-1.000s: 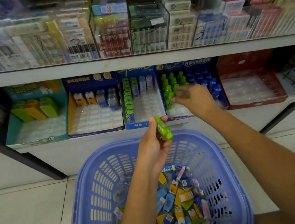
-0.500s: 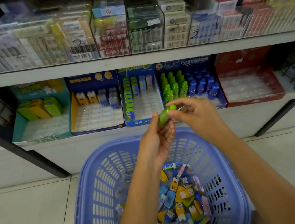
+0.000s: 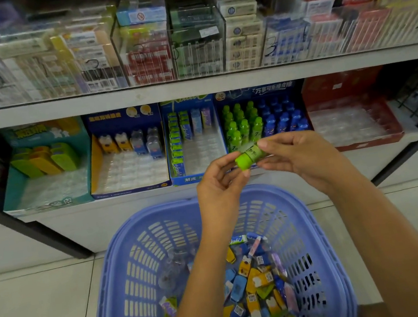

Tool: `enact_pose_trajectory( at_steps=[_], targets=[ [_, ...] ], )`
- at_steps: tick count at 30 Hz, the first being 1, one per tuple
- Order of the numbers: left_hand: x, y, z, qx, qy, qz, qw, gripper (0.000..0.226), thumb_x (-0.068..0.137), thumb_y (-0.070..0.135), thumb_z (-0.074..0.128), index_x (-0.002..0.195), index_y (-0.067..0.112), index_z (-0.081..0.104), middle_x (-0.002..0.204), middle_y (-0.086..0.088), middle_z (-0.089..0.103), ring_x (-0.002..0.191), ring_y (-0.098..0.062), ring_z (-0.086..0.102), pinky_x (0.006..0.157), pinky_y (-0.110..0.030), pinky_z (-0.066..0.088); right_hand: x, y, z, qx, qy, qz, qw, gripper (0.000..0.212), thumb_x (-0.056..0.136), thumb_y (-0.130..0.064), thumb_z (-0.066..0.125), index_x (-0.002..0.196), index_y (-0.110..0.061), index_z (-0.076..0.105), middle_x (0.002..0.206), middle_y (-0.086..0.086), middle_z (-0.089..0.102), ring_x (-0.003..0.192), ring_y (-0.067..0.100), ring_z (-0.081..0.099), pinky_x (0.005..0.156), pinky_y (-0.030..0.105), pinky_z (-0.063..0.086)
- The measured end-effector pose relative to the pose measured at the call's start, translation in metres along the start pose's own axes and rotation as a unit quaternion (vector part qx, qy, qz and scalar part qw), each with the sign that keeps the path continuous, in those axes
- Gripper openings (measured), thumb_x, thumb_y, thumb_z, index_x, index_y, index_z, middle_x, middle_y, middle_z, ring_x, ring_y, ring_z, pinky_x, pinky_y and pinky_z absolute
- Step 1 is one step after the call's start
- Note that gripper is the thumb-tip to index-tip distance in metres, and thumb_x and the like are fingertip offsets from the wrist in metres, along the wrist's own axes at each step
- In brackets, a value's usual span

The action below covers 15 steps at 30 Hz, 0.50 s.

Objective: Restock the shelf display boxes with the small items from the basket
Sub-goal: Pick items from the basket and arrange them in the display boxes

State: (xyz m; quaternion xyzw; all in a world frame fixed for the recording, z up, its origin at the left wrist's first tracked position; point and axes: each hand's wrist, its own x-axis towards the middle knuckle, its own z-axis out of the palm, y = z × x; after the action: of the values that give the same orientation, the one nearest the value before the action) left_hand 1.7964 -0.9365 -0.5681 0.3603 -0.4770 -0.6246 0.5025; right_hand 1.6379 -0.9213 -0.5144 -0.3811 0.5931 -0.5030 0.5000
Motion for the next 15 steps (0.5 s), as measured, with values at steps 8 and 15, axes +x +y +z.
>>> enact_pose_trajectory(
  at_steps=[8,15],
  targets=[
    [0.008,-0.020,0.014,0.318,-0.072,0.061,0.943,0.053,0.097,0.020,0.054,0.146,0.025,0.034,0.150,0.004,0.038,0.136,-0.009,0.036,0.111,-0.028,0.036,0.032,-0.008,-0.025,-0.193,0.055,-0.104,0.974,0.022,0.076,-0.014,0.076,0.092,-0.027,0.071,0.094,0.001,0.069,0.080,0.008,0.068,0.069,0.009,0.050],
    [0.010,-0.046,0.019,0.619,-0.163,0.095,0.762,0.074,0.099,0.028,0.044,0.152,0.009,-0.005,0.161,-0.005,-0.006,0.148,-0.020,-0.007,0.118,-0.028,-0.007,0.081,-0.009,-0.028,-0.432,0.016,-0.135,0.892,0.032,0.075,-0.015,0.078,0.106,-0.016,0.070,0.105,0.010,0.070,0.090,0.010,0.064,0.078,0.014,0.048]
  ],
)
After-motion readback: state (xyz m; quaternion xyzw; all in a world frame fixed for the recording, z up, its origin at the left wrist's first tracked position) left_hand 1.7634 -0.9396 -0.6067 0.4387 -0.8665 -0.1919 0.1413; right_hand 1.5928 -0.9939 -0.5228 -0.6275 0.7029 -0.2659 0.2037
